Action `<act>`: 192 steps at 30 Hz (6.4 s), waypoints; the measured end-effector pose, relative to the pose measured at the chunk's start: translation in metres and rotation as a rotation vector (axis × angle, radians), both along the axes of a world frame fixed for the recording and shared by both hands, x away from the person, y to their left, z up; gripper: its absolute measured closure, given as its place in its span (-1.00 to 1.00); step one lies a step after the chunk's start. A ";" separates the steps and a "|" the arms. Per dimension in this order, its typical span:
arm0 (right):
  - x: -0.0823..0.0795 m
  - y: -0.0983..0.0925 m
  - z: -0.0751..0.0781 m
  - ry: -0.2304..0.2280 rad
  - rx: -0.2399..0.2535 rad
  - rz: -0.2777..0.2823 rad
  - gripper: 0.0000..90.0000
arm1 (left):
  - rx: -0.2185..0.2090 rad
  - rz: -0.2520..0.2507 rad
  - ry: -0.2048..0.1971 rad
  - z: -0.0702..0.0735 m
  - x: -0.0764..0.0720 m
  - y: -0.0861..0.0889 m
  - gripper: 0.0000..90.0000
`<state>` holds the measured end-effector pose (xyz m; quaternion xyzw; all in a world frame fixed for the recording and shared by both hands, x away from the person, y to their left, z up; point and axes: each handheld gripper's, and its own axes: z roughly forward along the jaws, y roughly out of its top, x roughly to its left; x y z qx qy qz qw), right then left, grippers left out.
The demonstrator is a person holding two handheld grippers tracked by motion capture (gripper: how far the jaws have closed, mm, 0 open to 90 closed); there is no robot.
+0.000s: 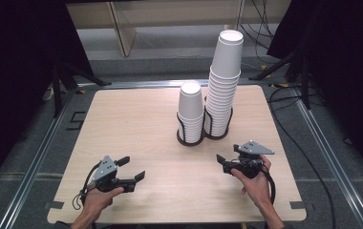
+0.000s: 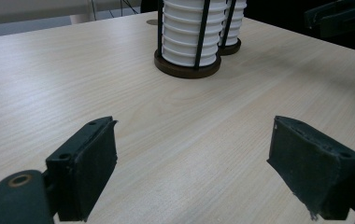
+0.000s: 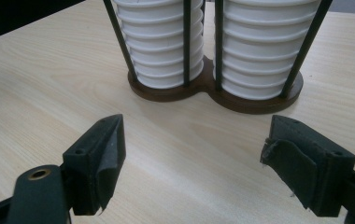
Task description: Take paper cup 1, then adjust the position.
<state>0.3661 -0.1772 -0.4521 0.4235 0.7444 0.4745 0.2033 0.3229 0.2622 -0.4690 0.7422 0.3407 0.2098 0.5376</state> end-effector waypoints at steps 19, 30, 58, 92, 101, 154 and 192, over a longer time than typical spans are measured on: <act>0.004 0.010 0.014 -0.039 0.057 0.034 -0.56 | -0.028 0.004 0.001 -0.001 0.000 -0.001 -0.68; 0.017 0.028 0.046 -0.060 0.090 0.066 -0.60 | -0.004 0.002 -0.003 0.000 0.001 0.001 -0.68; 0.087 0.104 0.109 -0.166 0.102 -0.045 -0.66 | -0.001 0.000 0.005 -0.001 0.000 0.000 -0.68; 0.111 0.140 0.110 -0.146 0.051 -0.195 -0.56 | -0.032 -0.004 0.013 -0.003 0.000 -0.003 -0.68; 0.102 0.141 0.141 -0.210 0.067 -0.189 -0.55 | -0.032 -0.004 0.014 -0.003 0.000 -0.003 -0.68; 0.020 0.123 0.077 -0.047 0.189 0.245 -0.55 | -0.051 -0.021 -0.010 -0.002 -0.003 -0.004 -0.68; -0.007 0.172 0.043 -0.012 0.184 0.435 -0.55 | -0.082 -0.148 -0.094 0.004 -0.009 -0.048 -0.79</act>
